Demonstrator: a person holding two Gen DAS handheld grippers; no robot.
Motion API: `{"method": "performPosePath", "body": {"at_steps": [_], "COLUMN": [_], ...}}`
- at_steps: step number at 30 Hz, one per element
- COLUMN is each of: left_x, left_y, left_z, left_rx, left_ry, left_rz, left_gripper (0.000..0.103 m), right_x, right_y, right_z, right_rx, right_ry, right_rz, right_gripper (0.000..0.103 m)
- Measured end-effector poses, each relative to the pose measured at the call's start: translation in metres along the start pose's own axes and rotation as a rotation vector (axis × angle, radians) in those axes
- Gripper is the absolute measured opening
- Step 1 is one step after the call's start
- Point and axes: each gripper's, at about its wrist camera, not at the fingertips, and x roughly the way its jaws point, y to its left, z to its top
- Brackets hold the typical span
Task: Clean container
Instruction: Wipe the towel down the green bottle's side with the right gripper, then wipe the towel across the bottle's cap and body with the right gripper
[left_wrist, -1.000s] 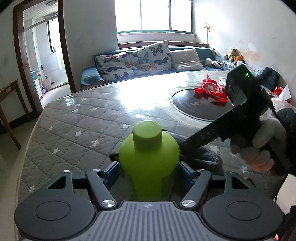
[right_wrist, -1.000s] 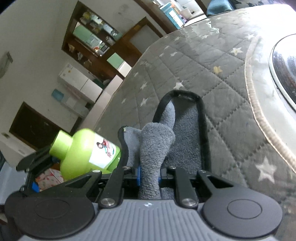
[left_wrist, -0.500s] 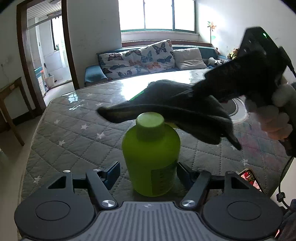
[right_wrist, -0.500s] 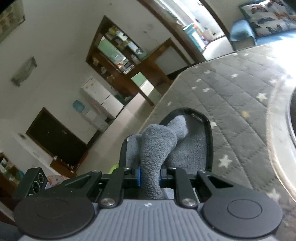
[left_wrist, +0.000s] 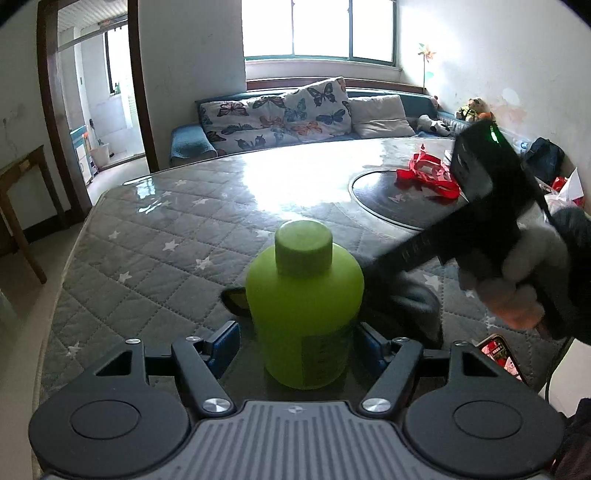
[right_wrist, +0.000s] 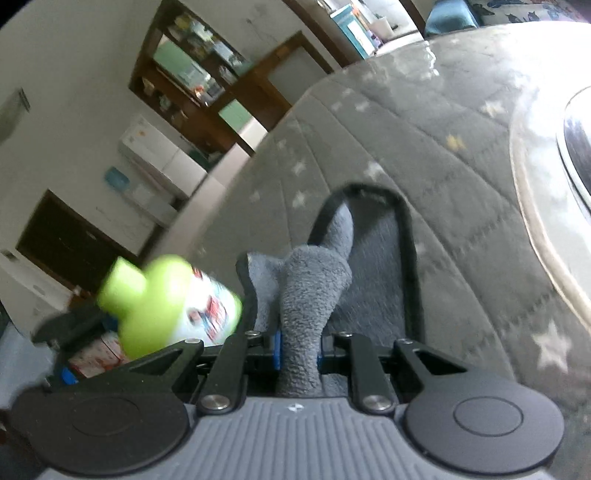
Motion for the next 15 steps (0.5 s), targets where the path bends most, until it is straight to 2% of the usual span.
{"method": "performPosePath", "body": {"at_steps": [4, 6, 9, 12, 15], "left_x": [-0.001, -0.002, -0.002, 0.001, 0.002], "left_y": [0.001, 0.001, -0.003, -0.004, -0.003], "left_z": [0.005, 0.008, 0.011, 0.012, 0.011], "left_rx": [-0.070, -0.108, -0.113, -0.099, -0.098], "left_ry": [-0.008, -0.026, -0.038, -0.026, -0.024], "left_rz": [-0.007, -0.016, -0.004, 0.010, 0.007], "left_gripper": [0.071, 0.075, 0.075, 0.070, 0.071], "right_x": [-0.008, -0.016, -0.033, -0.053, -0.053], "right_y": [0.003, 0.004, 0.009, 0.017, 0.028], "right_z": [-0.010, -0.013, -0.010, 0.006, 0.021], "right_rx": [-0.022, -0.027, -0.014, -0.012, -0.049], "right_ry": [0.013, 0.008, -0.047, -0.126, -0.143], "right_rz": [-0.002, 0.000, 0.030, 0.106, 0.132], "right_gripper": [0.016, 0.016, 0.016, 0.016, 0.016]}}
